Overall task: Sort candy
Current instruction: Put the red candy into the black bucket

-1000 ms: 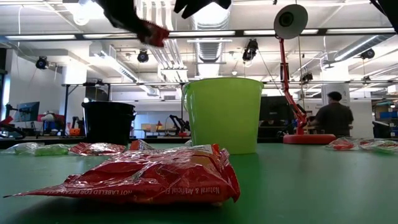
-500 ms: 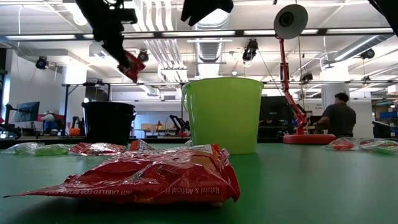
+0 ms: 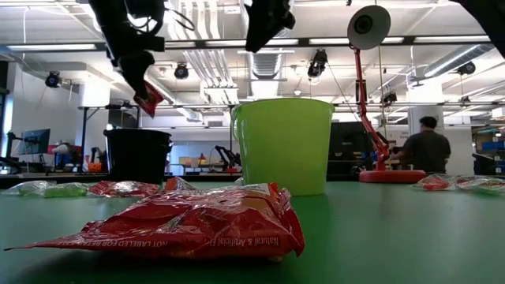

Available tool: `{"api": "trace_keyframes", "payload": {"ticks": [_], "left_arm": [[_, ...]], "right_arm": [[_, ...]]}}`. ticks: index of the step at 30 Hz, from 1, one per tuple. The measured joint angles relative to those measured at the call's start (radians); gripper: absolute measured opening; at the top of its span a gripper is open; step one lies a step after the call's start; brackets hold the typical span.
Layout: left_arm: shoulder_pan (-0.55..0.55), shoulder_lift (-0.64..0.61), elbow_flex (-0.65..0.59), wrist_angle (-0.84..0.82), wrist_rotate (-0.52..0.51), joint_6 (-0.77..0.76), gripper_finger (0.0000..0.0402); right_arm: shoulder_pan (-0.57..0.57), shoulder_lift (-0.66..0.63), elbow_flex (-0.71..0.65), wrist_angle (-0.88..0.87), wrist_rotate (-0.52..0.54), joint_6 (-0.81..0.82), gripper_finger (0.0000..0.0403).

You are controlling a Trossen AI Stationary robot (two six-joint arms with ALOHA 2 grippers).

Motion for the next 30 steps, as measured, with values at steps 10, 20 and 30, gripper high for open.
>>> {"api": "trace_keyframes", "payload": {"ticks": [10,20,30], "left_arm": [[0.119,0.023,0.000,-0.095,0.000,-0.029,0.0006],[0.138,0.057,0.000,-0.088,-0.103,-0.006,0.0006],[0.138,0.101,0.000,-0.094,-0.112,-0.006,0.0054]], "right_arm": [[-0.149,0.001,-0.001,-0.134,0.000,-0.174,0.0125],[-0.311,0.001,-0.001,-0.115,-0.043,-0.312,0.0119],[-0.415,0.002,-0.001,-0.059,-0.227,-0.321,0.0124]]}}
